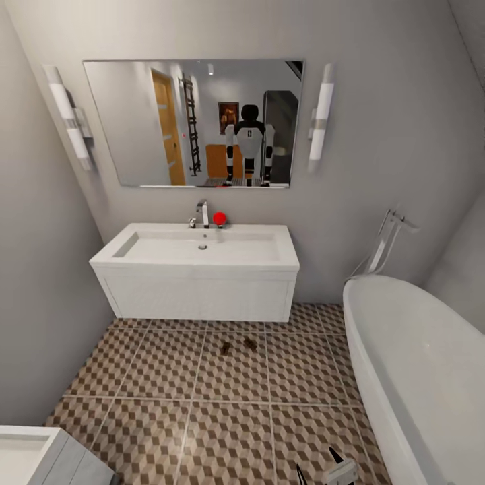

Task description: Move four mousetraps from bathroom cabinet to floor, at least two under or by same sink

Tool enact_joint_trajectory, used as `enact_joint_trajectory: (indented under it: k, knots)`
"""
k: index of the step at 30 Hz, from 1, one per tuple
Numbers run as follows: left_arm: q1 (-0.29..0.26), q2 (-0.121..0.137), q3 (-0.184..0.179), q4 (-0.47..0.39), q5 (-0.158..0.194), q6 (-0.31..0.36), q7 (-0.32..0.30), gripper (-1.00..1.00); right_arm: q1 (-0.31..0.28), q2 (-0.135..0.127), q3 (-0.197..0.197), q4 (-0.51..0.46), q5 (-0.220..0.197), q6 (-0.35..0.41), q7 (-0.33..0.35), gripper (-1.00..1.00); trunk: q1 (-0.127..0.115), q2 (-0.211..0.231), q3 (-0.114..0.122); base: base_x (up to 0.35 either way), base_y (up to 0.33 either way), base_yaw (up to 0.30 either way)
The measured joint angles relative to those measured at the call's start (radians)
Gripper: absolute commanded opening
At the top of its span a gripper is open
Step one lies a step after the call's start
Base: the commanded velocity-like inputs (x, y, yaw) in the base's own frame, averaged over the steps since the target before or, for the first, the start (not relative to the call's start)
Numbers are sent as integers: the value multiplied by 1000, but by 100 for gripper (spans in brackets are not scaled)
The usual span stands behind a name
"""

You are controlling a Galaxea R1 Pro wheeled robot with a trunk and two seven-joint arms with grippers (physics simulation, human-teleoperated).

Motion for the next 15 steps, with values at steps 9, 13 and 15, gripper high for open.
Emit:
enact_joint_trajectory:
  k: [9, 13, 15]
  knots:
    - [0, -1, 0, 0, 0, 0, 0, 100, 0, 0, 0, 0, 0, 0, 0, 100, 0, 0, 15, 0, 0, 0]
    - [0, -1, 0, 0, 0, 0, 0, 100, 0, 0, 0, 0, 0, 0, 0, 100, 0, 0, 21, 0, 0, 0]
    - [0, -1, 0, 0, 0, 0, 0, 100, 0, 0, 0, 0, 0, 0, 0, 100, 0, 0, 24, 0, 0, 0]
